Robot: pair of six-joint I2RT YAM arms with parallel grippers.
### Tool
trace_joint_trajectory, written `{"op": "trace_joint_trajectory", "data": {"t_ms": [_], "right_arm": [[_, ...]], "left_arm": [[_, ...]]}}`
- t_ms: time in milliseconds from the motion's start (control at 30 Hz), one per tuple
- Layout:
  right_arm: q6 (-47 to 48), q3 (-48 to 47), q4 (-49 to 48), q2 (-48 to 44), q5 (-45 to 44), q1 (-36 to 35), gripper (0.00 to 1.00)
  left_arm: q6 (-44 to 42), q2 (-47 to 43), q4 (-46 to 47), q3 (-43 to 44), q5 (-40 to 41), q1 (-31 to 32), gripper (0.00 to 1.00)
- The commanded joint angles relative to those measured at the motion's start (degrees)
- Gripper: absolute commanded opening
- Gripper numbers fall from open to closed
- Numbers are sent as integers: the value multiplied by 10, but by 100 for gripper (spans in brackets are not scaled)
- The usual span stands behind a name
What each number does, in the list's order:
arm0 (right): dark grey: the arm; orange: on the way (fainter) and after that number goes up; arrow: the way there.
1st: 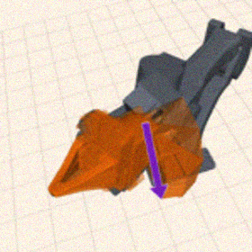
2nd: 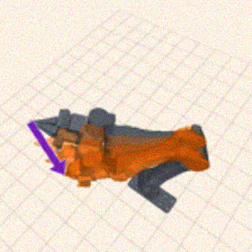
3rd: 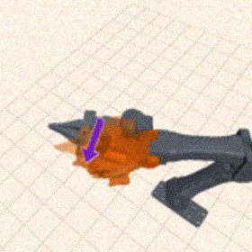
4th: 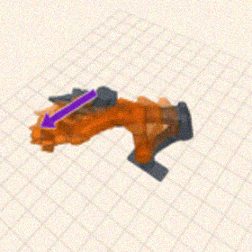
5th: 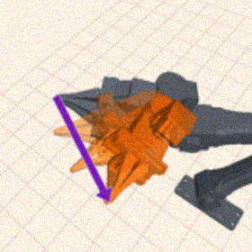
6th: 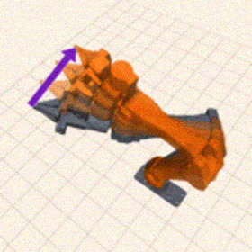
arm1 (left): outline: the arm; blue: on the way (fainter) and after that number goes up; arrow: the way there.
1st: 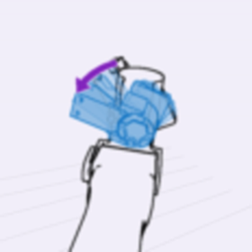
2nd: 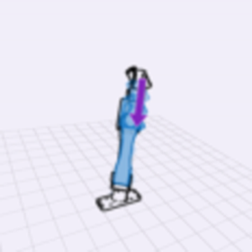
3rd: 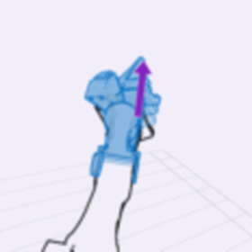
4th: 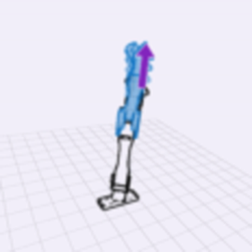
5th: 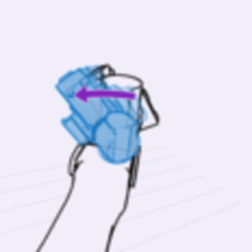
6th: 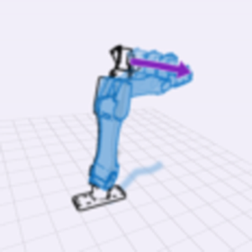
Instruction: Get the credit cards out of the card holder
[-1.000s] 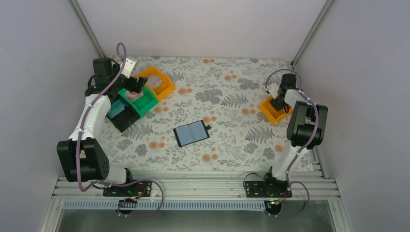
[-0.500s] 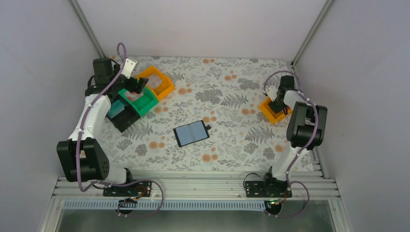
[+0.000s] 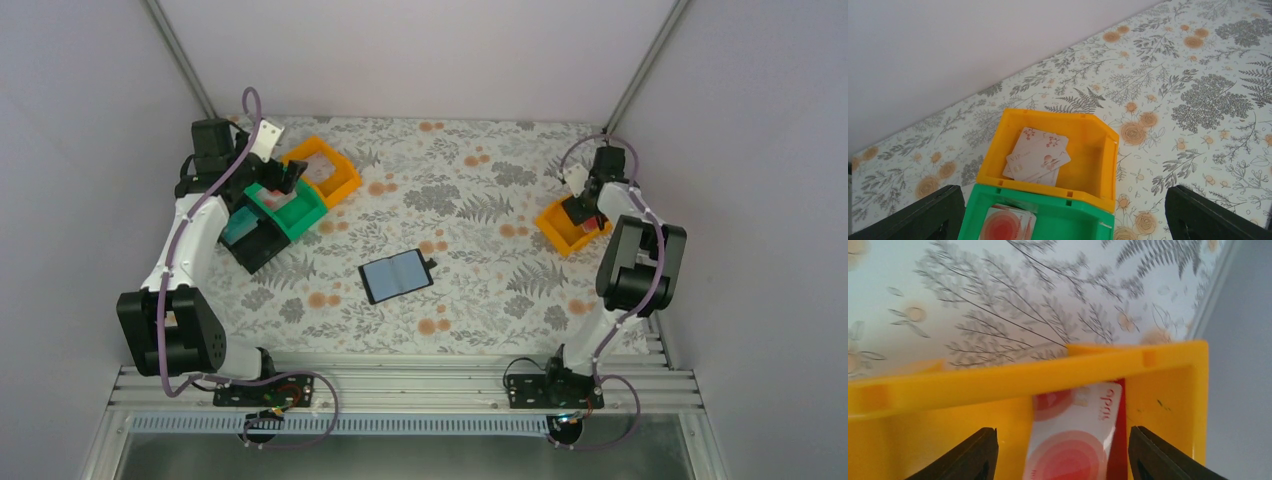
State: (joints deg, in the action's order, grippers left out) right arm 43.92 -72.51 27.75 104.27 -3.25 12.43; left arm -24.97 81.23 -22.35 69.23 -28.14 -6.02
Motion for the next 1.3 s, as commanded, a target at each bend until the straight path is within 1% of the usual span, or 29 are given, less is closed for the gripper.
{"op": "trace_joint_trajectory", "data": {"t_ms": [0, 167, 267, 567, 667, 900, 1033, 1167, 1267], "right_arm": [[-11, -33, -1, 30, -19, 19, 69], [-7, -47, 11, 66, -26, 25, 70], [-8, -39, 19, 78, -7, 24, 67], [8, -18, 31, 49, 50, 19, 60], [9, -15, 42, 44, 80, 17, 59], [17, -10, 57, 28, 113, 9, 56], [17, -11, 36, 9, 79, 9, 60], [20, -17, 8, 5, 22, 11, 71], [15, -24, 11, 30, 7, 13, 77]], "left_arm": [[-8, 2, -9, 25, -14, -6, 100], [-8, 7, -9, 25, -12, -7, 100], [-9, 11, -9, 26, -10, -7, 100], [-13, 11, -6, 23, -8, -8, 100], [-15, 9, -9, 25, -8, -11, 100], [-15, 7, -9, 29, -14, -15, 100], [-17, 6, -12, 29, -19, -16, 100], [-16, 5, -13, 30, -20, -17, 100], [-17, 7, -14, 31, -20, -19, 100]]}}
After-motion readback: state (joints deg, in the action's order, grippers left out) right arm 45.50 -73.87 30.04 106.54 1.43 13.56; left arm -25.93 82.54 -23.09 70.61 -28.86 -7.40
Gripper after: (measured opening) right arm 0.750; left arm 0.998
